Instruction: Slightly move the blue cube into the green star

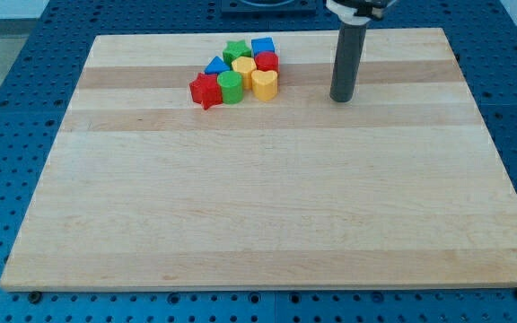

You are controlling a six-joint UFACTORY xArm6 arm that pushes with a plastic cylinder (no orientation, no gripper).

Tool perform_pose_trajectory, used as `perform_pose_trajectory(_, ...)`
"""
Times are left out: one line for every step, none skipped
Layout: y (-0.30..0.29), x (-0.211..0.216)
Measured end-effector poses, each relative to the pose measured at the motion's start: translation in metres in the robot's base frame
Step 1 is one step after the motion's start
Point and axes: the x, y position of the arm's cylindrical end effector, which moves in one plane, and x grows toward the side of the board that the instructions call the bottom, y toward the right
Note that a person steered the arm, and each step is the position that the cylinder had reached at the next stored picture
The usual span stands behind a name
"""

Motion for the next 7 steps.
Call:
perform_pose_trajectory(0.0, 0.0)
perform_pose_trajectory(-0.009, 0.001)
perform_pose_trajectory(-0.009, 0.006)
perform_pose_trajectory(-0.007, 0.008)
perform_pose_trajectory(-0.007, -0.001)
perform_pose_trajectory(-0.008, -0.002)
perform_pose_trajectory(-0.01, -0.023)
